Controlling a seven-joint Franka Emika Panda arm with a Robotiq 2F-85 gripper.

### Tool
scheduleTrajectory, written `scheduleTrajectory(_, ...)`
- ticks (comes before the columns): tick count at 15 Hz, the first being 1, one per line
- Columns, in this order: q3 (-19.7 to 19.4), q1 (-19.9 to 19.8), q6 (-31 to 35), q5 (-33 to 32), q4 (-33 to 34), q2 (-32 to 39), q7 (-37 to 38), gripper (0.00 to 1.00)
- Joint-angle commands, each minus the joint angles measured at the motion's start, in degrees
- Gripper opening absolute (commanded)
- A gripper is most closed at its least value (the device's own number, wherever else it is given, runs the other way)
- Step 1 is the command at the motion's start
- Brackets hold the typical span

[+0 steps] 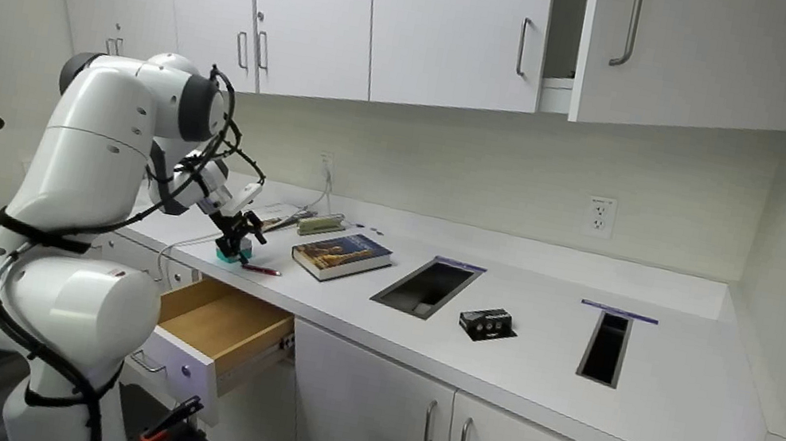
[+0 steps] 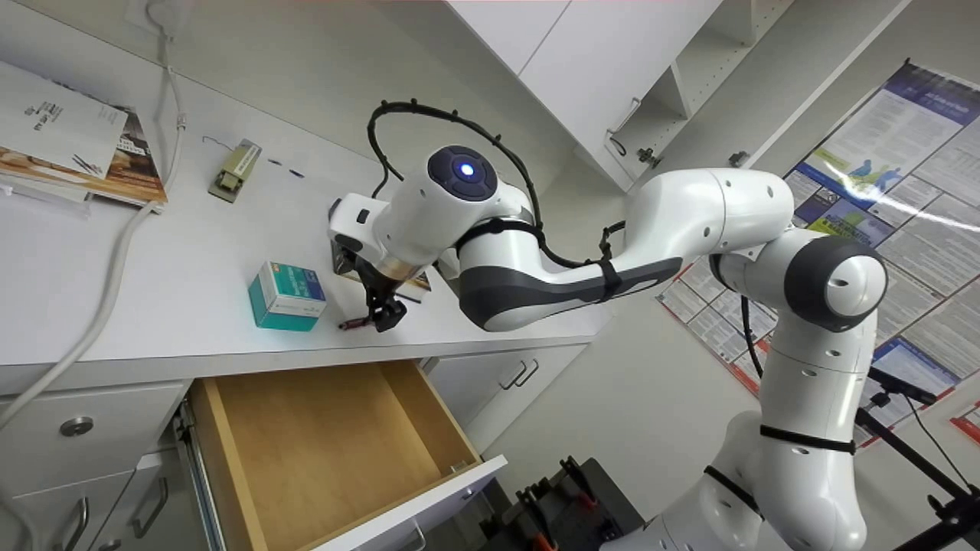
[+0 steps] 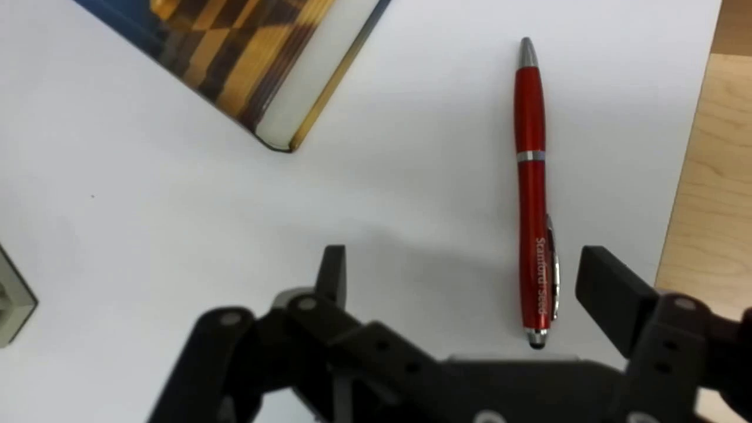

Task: Take the pen out of the open drawer and put it on the counter

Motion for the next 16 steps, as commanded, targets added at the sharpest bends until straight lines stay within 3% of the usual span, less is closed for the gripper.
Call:
scheduleTrajectory(1, 0.45, -0.01, -1.55, 0.70, 1.03, 0.26, -4.90, 1.00)
scheduleTrajectory(11, 0.03, 0.08, -0.14, -0.24, 0.26, 0.13, -5.66, 1.00)
scheduleTrajectory(16, 1.33, 0.92, -1.56, -1.29, -4.01, -8.46, -5.72, 1.00)
